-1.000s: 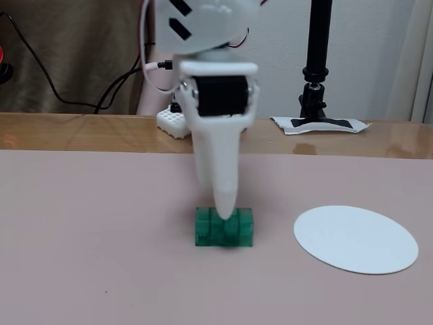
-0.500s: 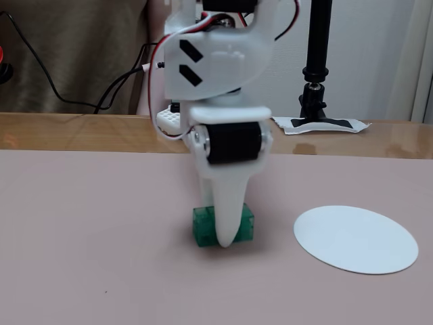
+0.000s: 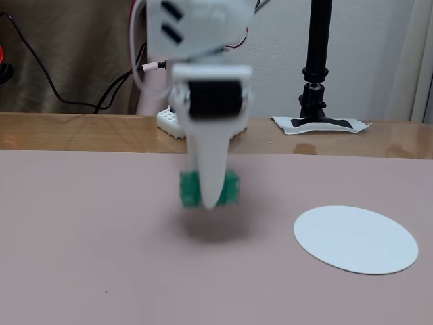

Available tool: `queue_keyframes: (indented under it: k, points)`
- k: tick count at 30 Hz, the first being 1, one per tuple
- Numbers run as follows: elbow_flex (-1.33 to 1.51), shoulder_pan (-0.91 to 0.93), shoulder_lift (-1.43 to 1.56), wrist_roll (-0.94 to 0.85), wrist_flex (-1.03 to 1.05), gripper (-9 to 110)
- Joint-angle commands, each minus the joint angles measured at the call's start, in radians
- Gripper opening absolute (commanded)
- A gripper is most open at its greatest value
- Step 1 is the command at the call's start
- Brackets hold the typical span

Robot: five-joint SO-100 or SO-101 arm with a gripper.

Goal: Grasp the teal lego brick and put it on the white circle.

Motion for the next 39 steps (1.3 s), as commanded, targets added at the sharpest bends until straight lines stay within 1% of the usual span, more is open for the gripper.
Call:
queue_keyframes:
  k: [1, 4, 8, 14, 22, 34, 37, 39]
  points:
    - [0.014, -0.005, 0.244, 0.035, 0.041, 5]
    - [-0.012, -0.054, 0.337, 0.060, 0.086, 5]
    - [-0.112, -0.152, 0.321, 0.078, 0.143, 5]
    - [-0.316, -0.290, 0.135, 0.067, 0.196, 5]
    - [-0.646, -0.425, -0.239, 0.020, 0.305, 5]
    - [-0.828, -0.440, -0.660, 0.005, 0.333, 6]
    - [-0.845, -0.443, -0.701, -0.006, 0.351, 10]
    - [-0.845, -0.445, -0.699, 0.002, 0.364, 15]
